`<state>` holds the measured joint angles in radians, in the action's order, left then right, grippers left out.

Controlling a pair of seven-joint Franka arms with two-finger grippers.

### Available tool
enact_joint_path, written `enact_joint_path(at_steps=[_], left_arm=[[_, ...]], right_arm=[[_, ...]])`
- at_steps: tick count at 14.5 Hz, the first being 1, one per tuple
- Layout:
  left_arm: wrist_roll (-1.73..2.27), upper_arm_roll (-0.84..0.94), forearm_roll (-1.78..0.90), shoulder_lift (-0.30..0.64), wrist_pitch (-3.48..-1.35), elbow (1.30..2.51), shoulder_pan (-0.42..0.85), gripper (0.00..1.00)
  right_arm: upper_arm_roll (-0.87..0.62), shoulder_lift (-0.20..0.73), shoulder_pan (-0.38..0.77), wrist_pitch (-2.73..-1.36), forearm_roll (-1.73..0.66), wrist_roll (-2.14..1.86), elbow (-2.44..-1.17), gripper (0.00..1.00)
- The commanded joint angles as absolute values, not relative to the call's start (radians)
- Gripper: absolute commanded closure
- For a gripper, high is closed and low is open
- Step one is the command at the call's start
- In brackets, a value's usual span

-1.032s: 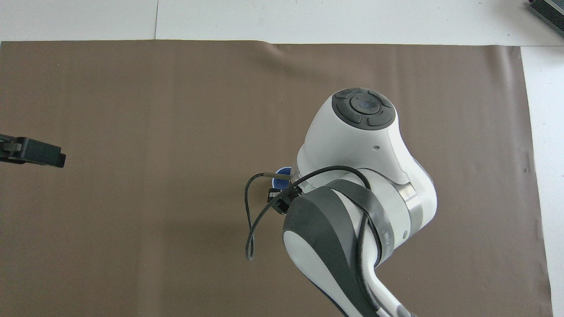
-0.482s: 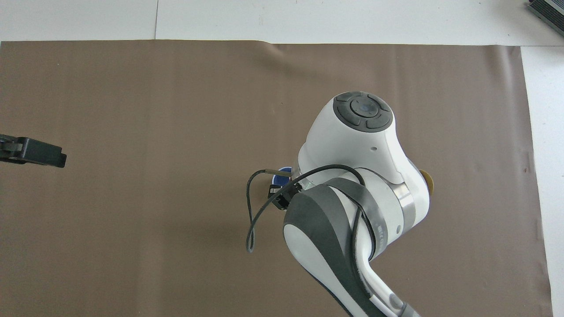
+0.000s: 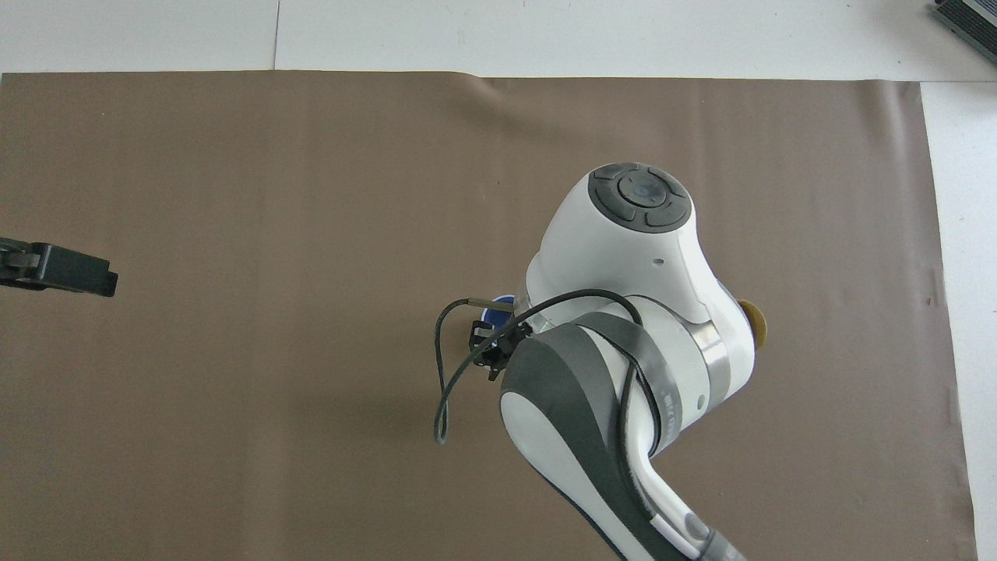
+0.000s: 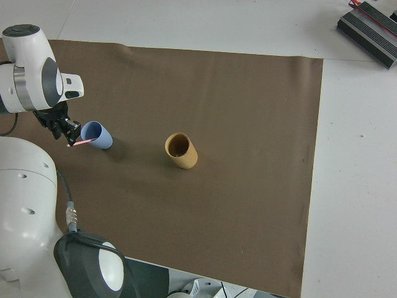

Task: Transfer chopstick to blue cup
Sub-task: 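Open the right gripper and withdraw it from the blue cup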

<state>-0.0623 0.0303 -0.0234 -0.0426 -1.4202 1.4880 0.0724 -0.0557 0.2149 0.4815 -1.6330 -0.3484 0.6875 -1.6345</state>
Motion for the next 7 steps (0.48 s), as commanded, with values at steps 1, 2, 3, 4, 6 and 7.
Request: enact_joint_path(at_steps=[1, 2, 3, 4, 6, 7], left_arm=[[-0.048, 0.028, -0.031, -0.057, -1.413, 1.502, 0.078, 0.0], [-0.048, 0.028, -0.031, -0.057, -1.413, 1.502, 0.078, 0.0], [-0.048, 0.028, -0.031, -0.057, -1.414, 1.502, 0.078, 0.0], [-0.048, 0.028, -0.031, -0.057, -1.414, 1.502, 0.078, 0.0], [-0.051, 0.028, -0.031, -0.057, -1.414, 1.502, 0.078, 0.0], [-0.052, 0.028, -0.031, -0.057, -1.417, 1.5, 0.078, 0.0]], right_arm=[[-0.061, 0.201, 0.469, -1.646, -0.351, 0.695, -1.635, 0.0], [-0.06, 0.193, 0.471, -1.647, -0.315, 0.695, -1.629, 0.0], [-0.061, 0.181, 0.474, -1.654, -0.251, 0.695, -1.621, 0.0], [-0.064, 0.173, 0.476, -1.654, -0.191, 0.692, -1.617, 0.0], [-0.06, 0.153, 0.471, -1.663, -0.12, 0.658, -1.615, 0.0], [-0.055, 0.144, 0.466, -1.68, -0.091, 0.629, -1.615, 0.0]])
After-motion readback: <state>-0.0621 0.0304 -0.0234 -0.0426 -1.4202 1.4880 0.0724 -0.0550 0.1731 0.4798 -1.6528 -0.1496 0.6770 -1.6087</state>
